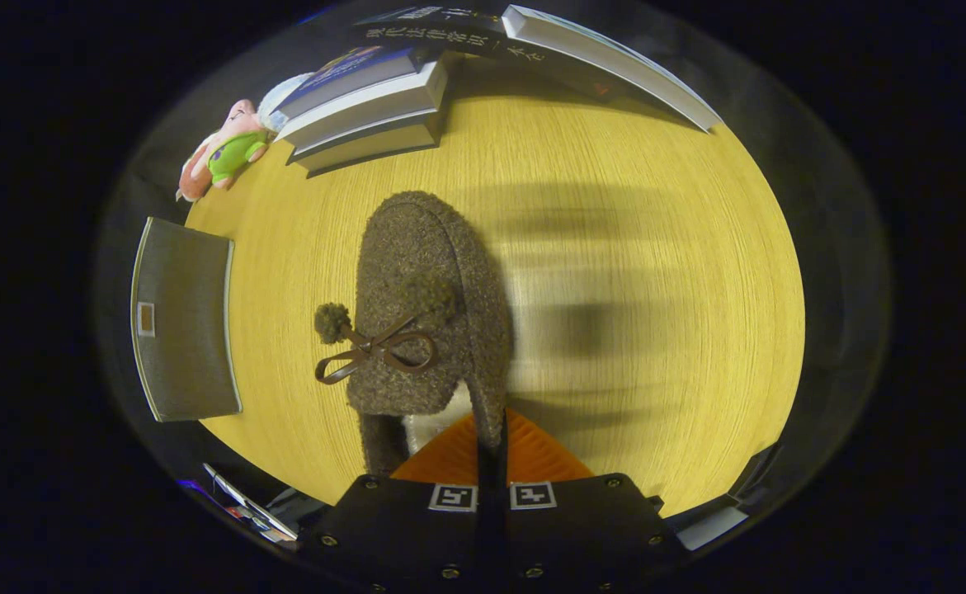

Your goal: Open the storage box then place both shoes into the box .Put the left shoe in first, then the right shoe, with the right side of both shoes facing outward in a uniform manner.

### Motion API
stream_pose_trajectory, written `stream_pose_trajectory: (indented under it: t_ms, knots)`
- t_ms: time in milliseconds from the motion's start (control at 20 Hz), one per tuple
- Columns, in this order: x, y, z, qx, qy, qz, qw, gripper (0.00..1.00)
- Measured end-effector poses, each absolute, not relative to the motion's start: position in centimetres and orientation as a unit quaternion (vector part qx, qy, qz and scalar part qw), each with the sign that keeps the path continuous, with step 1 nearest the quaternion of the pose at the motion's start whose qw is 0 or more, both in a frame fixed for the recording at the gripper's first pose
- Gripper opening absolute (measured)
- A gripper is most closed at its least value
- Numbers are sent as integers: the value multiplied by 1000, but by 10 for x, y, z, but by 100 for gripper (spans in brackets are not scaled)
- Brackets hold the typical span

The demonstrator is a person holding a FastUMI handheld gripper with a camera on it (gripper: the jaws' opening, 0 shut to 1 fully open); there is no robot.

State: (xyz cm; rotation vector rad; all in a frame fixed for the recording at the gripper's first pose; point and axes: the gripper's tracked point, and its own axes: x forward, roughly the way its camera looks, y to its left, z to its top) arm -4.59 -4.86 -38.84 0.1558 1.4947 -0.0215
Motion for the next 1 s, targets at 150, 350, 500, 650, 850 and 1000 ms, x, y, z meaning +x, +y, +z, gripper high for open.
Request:
stream_pose_trajectory:
  t_ms: [150,350,500,650,850,1000]
  knots:
    - [-35,-15,-357,139,670,16,729,0]
    - [-9,35,-301,172,639,51,748,0]
    - [9,82,-262,170,621,79,761,0]
    - [22,123,-233,151,608,95,774,0]
    - [31,185,-207,150,607,122,771,0]
    - [29,231,-201,154,621,139,756,0]
